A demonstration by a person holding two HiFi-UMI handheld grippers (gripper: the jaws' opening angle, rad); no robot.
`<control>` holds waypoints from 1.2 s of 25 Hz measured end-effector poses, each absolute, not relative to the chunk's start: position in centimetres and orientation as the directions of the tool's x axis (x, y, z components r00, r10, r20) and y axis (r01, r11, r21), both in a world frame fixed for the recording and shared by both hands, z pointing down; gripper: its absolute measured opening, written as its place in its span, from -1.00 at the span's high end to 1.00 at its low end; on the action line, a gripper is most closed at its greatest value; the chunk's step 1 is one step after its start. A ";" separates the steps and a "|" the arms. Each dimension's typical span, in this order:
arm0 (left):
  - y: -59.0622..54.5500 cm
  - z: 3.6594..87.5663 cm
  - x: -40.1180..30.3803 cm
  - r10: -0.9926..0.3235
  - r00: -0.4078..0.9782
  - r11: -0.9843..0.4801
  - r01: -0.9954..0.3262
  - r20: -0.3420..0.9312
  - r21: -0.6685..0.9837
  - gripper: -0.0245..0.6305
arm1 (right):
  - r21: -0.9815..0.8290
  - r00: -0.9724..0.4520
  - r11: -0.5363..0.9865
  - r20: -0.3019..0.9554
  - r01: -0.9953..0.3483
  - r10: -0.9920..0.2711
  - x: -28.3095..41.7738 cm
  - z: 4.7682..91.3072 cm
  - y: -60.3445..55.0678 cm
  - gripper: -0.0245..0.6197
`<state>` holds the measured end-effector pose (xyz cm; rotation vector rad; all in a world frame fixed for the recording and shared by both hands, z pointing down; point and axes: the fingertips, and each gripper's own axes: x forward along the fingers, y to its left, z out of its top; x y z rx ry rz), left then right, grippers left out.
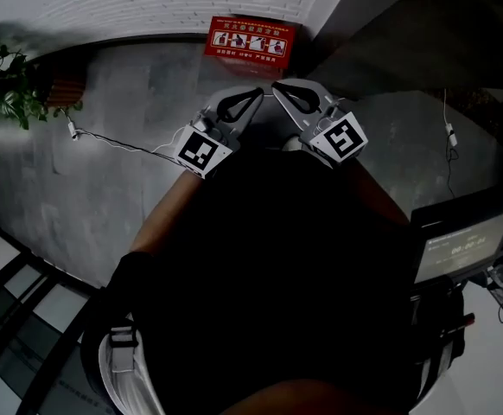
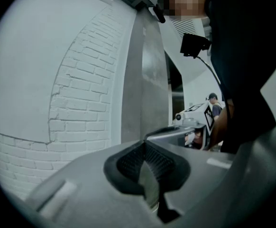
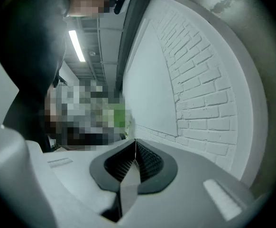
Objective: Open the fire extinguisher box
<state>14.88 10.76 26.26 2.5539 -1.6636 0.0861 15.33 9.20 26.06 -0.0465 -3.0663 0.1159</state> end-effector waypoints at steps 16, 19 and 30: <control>9.7 27.2 -3.7 -0.821 0.570 -0.567 -0.821 0.038 0.065 0.92 | -0.125 -0.973 0.969 0.114 -0.214 -0.201 -1.8 26.9 8.2 0.89; 10.0 27.4 -5.5 -0.810 0.586 -0.582 -0.808 0.023 0.087 0.92 | -0.119 -0.966 0.963 0.126 -0.242 -0.227 -3.3 27.3 8.8 0.89; 8.9 27.8 -5.7 -0.788 0.615 -0.606 -0.783 0.026 0.140 0.92 | -0.105 -0.947 0.951 0.173 -0.291 -0.271 -2.8 28.0 8.3 0.89</control>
